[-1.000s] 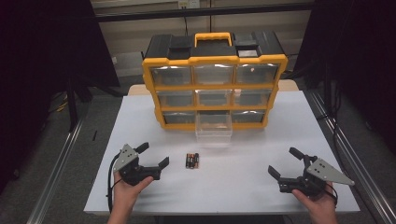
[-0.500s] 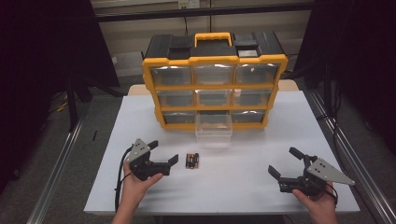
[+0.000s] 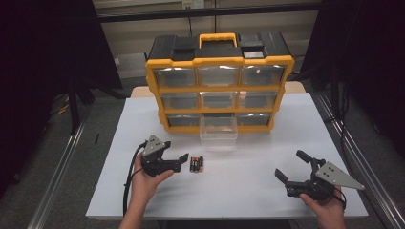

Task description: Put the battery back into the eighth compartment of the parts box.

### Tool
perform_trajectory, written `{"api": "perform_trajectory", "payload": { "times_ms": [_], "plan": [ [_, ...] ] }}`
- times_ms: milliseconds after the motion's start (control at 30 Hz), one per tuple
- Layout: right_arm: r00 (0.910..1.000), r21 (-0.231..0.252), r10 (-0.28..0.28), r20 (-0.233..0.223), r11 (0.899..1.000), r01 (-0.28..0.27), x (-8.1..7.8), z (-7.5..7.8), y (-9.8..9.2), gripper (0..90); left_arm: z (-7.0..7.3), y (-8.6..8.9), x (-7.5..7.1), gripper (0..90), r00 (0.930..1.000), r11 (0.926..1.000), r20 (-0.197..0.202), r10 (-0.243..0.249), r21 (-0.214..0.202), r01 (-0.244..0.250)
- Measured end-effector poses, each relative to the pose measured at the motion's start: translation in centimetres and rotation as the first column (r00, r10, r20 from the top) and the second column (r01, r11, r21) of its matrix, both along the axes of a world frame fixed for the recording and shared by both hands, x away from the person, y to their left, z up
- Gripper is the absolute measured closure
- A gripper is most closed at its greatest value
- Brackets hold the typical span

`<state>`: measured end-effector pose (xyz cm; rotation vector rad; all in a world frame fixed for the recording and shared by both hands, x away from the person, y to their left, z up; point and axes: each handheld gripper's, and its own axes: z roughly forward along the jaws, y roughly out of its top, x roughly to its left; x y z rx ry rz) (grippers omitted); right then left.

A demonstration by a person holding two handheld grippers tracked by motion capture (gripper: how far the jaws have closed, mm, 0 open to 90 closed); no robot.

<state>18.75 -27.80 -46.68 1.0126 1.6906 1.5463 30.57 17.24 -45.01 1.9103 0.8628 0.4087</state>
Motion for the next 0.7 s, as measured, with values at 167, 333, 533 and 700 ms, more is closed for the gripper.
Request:
{"api": "perform_trajectory", "payload": {
  "times_ms": [167, 333, 533, 700],
  "plan": [
    [1.0, -0.001, -0.002, -0.005, 1.0, 0.002, 0.0, -0.1, -0.1, 0.6, -0.2, -0.3, 0.3, 23.6, 0.9984, 0.9999, -0.056, 0.002, 0.017, -0.001],
    [1.0, 0.004, -0.001, -0.001, 1.0, 0.001, 0.0, 0.0, -0.1, 0.6, -0.6, -1.4, 0.5, 28.2, 0.9915, 0.9978, -0.13, -0.01, 0.064, 0.019],
    [1.0, 0.004, 0.001, -0.001, 1.0, -0.001, 0.0, -0.1, -0.1, 0.6, -1.3, -2.3, 0.6, 35.9, 0.9838, 0.9941, -0.178, -0.022, 0.1, 0.041],
    [1.0, 0.012, 0.001, -0.002, 1.0, -0.001, 0.0, 0.0, -0.1, 0.6, -1.7, -2.7, 0.7, 42.3, 0.9769, 0.9941, -0.211, -0.032, 0.095, 0.053]
  ]
}}
